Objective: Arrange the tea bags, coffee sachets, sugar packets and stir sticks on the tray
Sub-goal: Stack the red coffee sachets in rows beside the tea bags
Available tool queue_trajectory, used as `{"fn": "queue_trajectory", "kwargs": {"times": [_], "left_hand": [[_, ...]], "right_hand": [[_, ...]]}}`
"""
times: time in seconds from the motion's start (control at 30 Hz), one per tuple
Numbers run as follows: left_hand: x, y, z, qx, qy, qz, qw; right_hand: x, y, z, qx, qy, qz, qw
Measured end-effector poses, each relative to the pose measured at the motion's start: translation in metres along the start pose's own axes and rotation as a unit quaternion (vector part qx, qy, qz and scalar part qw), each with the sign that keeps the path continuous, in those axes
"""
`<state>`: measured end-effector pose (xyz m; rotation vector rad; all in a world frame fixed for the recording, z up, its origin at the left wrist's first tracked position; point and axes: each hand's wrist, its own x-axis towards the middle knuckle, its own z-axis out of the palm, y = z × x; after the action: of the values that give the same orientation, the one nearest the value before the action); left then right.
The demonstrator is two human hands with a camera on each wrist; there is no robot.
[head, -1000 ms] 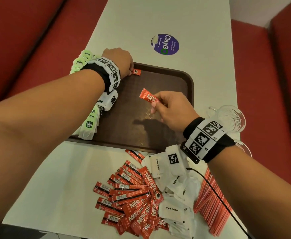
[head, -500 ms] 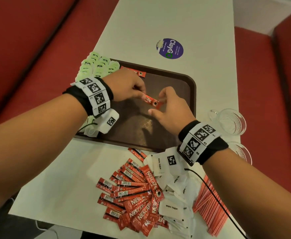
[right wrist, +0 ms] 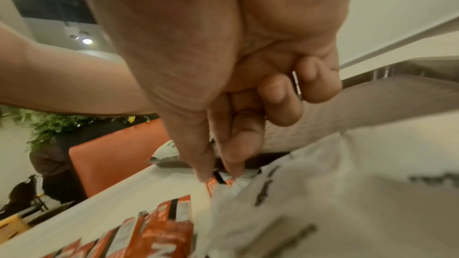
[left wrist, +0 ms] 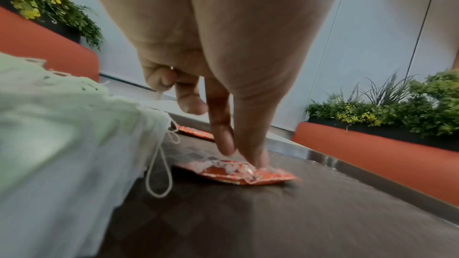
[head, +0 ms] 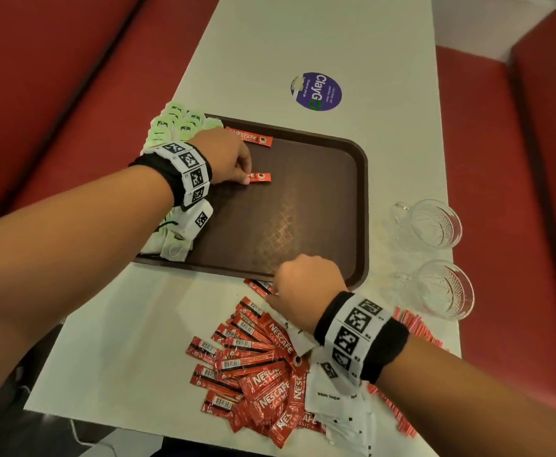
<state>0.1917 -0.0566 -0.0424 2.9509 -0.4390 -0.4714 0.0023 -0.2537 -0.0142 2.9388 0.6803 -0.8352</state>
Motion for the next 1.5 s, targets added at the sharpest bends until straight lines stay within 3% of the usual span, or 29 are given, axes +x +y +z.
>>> {"fn": "queue_trajectory", "kwargs": {"times": [0.1,0.3,0.53,0.73,0.93,1.17,1.4,1.5], "left_hand": [[0.007,0.003,-0.001,0.028,-0.013,-0.011,0.999],[0.032,0.007,-0.014,0.064,0.042,-0.070,0.995],[0.050,0.007,-0.021,0.057,0.033,-0.101,0.993],[0.035,0.012,-0.027,0.032,0.085,-0.074,0.993],[-0.037,0.034,-0.037,-0.015,0.121,0.013,0.992],[-0.132,0.043,-0.020,-0.050,0.017,0.069,0.996],[-0.190,0.065,0.027,-0.010,-0.083,0.110,0.990],[-0.202,0.085,0.046,-0.022,-0.079,0.144,0.986]], "right_hand": [[-0.002,-0.004,0.000,-0.028,0.004,0.006,1.000],[-0.002,-0.008,0.003,-0.049,0.010,0.004,0.999],[0.000,-0.011,0.007,-0.067,0.000,-0.011,0.998],[0.000,-0.014,0.006,-0.070,-0.013,-0.027,0.997],[-0.001,-0.014,0.004,-0.043,-0.012,-0.022,0.999],[-0.010,-0.003,0.004,0.119,0.038,-0.022,0.992],[-0.024,0.013,0.010,0.295,0.149,-0.026,0.944],[-0.029,0.019,0.008,0.349,0.181,-0.031,0.919]]}}
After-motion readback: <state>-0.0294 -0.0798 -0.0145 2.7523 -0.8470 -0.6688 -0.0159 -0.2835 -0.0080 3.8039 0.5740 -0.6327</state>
